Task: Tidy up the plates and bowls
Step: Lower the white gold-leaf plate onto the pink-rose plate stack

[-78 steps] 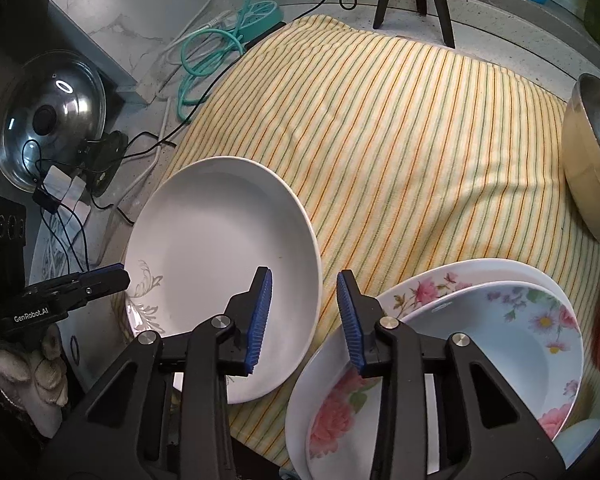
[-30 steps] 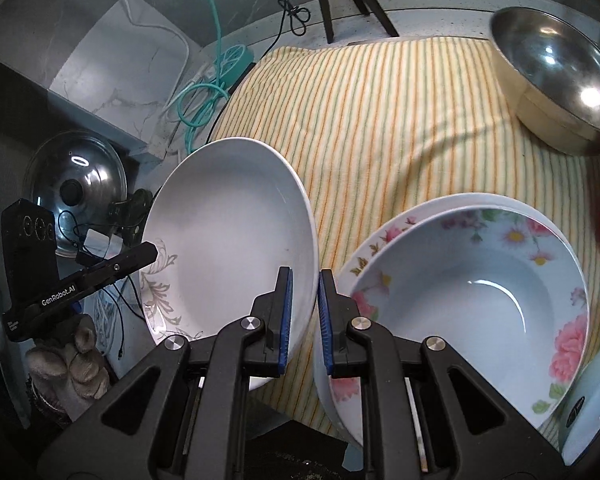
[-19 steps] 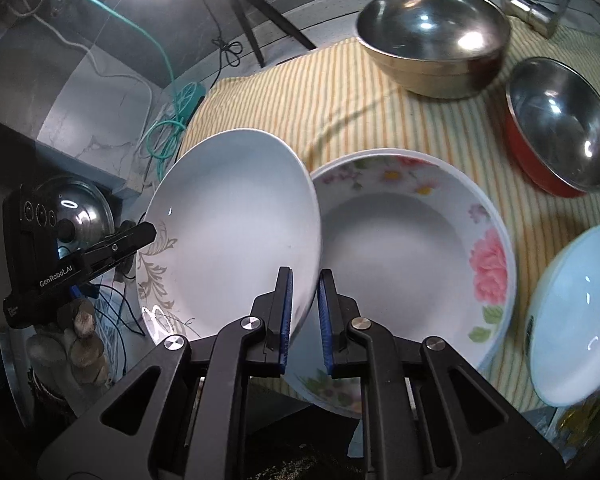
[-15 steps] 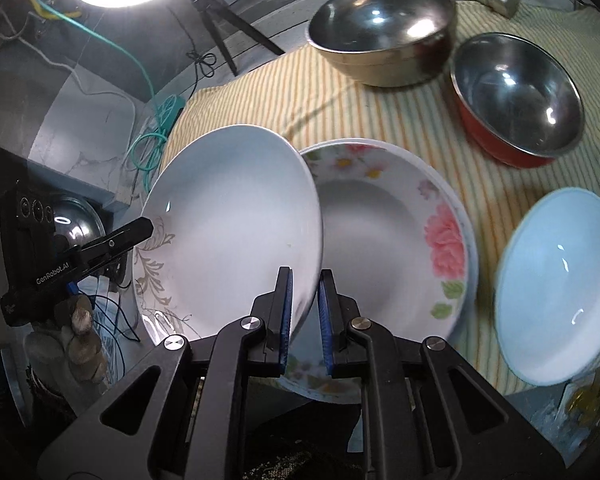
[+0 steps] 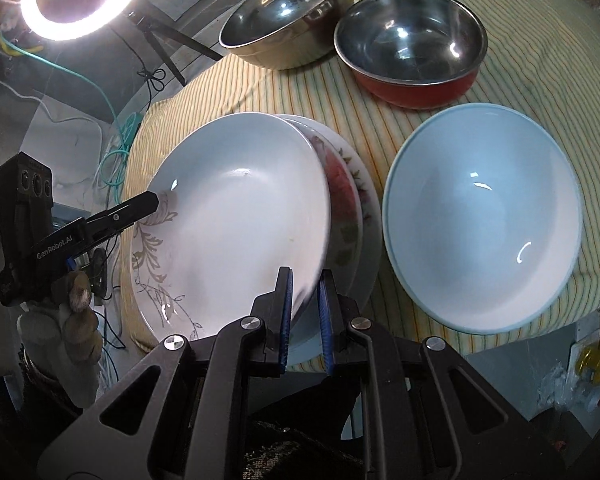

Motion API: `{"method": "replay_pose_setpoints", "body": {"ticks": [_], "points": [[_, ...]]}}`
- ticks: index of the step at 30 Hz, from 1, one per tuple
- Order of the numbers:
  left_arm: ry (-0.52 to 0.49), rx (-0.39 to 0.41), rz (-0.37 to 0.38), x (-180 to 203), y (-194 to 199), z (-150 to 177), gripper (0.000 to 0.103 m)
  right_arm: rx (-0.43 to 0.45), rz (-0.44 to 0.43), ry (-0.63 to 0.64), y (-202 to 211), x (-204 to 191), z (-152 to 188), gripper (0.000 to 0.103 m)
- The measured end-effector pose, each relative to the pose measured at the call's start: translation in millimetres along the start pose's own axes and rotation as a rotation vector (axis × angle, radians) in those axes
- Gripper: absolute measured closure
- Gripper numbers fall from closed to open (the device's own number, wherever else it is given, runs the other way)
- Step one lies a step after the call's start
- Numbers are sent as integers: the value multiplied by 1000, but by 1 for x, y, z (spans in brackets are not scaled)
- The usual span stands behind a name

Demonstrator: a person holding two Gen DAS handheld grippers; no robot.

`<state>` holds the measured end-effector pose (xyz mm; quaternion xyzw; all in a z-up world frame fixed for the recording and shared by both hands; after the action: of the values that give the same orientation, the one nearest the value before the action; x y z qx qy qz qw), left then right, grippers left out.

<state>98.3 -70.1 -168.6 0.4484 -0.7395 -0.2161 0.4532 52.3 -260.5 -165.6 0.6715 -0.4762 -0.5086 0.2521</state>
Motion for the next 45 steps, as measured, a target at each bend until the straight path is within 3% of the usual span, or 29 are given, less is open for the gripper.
{"method": "replay_pose_setpoints", "body": {"ticks": [12,26,45], "points": [[-21,-13,-22,2,-12,4,81,-4,11,7,5,8,7,90],[-133,-18,-93,10,-13,7,80,-3,40,38,5,9,6,88],[-108,-14,-102,7,-10,5,80,-21,38,97,3,3,8,88]]}}
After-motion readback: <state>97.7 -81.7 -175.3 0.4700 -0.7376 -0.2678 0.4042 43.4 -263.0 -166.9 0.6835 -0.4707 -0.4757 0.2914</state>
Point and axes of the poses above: each gripper's, at about its wrist camera, not at the fingertips, and y roughly against the way its jaws point, x to its right, z to its underside, the point moved 7 cm from there along -y, roughly the way its jaws point, and after that the axes turned 12 degrees about x, right-handed, at the moved point
